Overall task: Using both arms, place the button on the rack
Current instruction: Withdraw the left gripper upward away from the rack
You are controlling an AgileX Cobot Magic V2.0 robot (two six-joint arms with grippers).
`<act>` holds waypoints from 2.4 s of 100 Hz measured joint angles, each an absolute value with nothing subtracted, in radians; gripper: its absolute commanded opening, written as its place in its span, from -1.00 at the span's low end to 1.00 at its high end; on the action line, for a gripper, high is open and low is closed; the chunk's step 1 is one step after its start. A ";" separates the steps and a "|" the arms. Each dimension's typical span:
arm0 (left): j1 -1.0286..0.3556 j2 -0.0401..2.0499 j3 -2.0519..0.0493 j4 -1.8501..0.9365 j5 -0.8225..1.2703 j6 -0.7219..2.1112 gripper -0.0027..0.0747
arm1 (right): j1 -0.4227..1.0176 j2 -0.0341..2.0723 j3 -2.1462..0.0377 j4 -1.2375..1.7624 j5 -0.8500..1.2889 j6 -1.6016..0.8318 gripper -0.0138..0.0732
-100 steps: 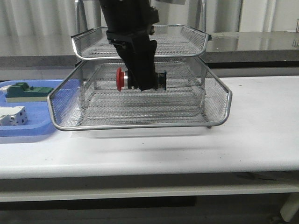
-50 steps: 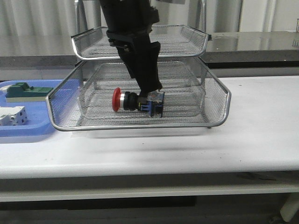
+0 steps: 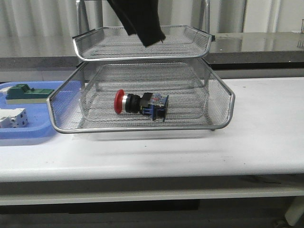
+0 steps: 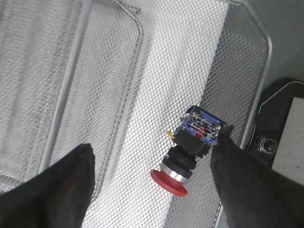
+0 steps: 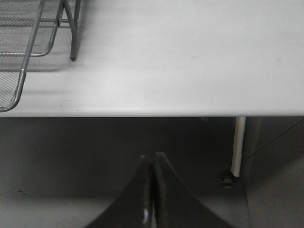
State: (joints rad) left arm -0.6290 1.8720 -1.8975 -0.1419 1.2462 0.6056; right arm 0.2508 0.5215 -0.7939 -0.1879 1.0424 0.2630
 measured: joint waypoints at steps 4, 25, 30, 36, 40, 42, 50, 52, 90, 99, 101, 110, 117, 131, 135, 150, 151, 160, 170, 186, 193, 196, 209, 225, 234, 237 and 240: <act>-0.627 1.850 -1.898 -0.142 1.248 0.596 0.34 | 0.251 0.522 -0.794 -0.188 1.042 0.263 -0.84; -0.551 1.723 -1.898 -0.140 1.254 0.540 0.34 | 0.251 0.522 -0.794 -0.188 1.042 0.263 -0.84; -0.520 1.694 -1.898 -0.138 1.254 0.528 0.34 | 0.251 0.522 -0.794 -0.188 1.042 0.263 -0.84; -0.477 1.659 -1.898 -0.138 1.256 0.515 0.34 | 0.251 0.522 -0.794 -0.188 1.042 0.263 -0.84; -0.448 1.635 -1.893 -0.136 1.256 0.505 0.34 | 0.251 0.522 -0.794 -0.188 1.042 0.263 -0.84; -0.434 1.623 -1.888 -0.136 1.256 0.501 0.34 | 0.251 0.522 -0.794 -0.188 1.042 0.263 -0.84; -0.381 1.575 -1.863 -0.136 1.256 0.495 0.34 | 0.251 0.522 -0.794 -0.188 1.042 0.263 -0.84; -0.368 1.560 -1.852 -0.136 1.256 0.495 0.34 | 0.251 0.522 -0.794 -0.188 1.042 0.265 -0.84; -0.198 1.145 -1.351 -0.140 0.937 0.426 0.34 | 0.251 0.522 -0.794 -0.188 1.042 0.265 -0.84; -0.175 1.016 -1.189 -0.140 0.806 0.397 0.34 | 0.251 0.522 -0.794 -0.188 1.042 0.265 -0.84; -0.170 0.986 -1.152 -0.142 0.777 0.390 0.34 | 0.251 0.522 -0.794 -0.188 1.042 0.265 -0.84; -0.155 0.859 -0.992 -0.142 0.665 0.359 0.34 | 0.251 0.522 -0.794 -0.188 1.042 0.265 -0.84; -0.145 0.766 -0.878 -0.144 0.588 0.339 0.34 | 0.251 0.522 -0.794 -0.188 1.042 0.263 -0.84; -0.130 0.596 -0.683 -0.150 0.484 0.281 0.34 | 0.251 0.522 -0.794 -0.188 1.042 0.263 -0.84; -0.130 0.553 -0.631 -0.152 0.457 0.259 0.34 | 0.251 0.522 -0.794 -0.188 1.042 0.263 -0.84; -0.126 0.429 -0.460 -0.168 0.361 0.188 0.34 | 0.251 0.522 -0.794 -0.188 1.042 0.263 -0.84; -0.126 0.424 -0.453 -0.169 0.352 0.185 0.34 | 0.251 0.522 -0.794 -0.188 1.042 0.263 -0.84; -0.126 0.368 -0.357 -0.188 0.290 0.172 0.34 | 0.251 0.522 -0.794 -0.188 1.042 0.263 -0.84; -0.126 0.330 -0.262 -0.224 0.222 0.168 0.34 | 0.251 0.522 -0.794 -0.188 1.042 0.263 -0.84; -0.126 0.323 -0.184 -0.286 0.146 0.166 0.34 | 0.251 0.522 -0.794 -0.188 1.042 0.265 -0.84; -0.126 0.323 -0.174 -0.296 0.131 0.166 0.34 | 0.251 0.522 -0.794 -0.188 1.042 0.265 -0.84; -0.126 0.323 -0.172 -0.299 0.125 0.166 0.34 | 0.251 0.522 -0.794 -0.188 1.042 0.265 -0.84; -0.126 0.323 -0.172 -0.303 0.091 0.164 0.34 | 0.251 0.522 -0.794 -0.188 1.042 0.265 -0.84; -0.126 0.322 -0.172 -0.303 0.049 0.164 0.32 | 0.251 0.522 -0.794 -0.188 1.042 0.265 -0.84; -0.126 0.321 -0.172 -0.304 0.033 0.164 0.14 | 0.251 0.522 -0.794 -0.188 1.042 0.265 -0.84; -0.126 0.321 -0.172 -0.305 0.033 0.164 0.06 | 0.251 0.522 -0.794 -0.188 1.042 0.265 -0.84; -0.126 0.321 -0.172 -0.305 0.031 0.164 -0.03 | 0.251 0.522 -0.794 -0.188 1.042 0.265 -0.84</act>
State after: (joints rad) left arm -0.1257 0.3207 -0.1725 -0.3052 0.0314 0.1640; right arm 0.2508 0.5215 -0.7939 -0.1879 1.0424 0.2654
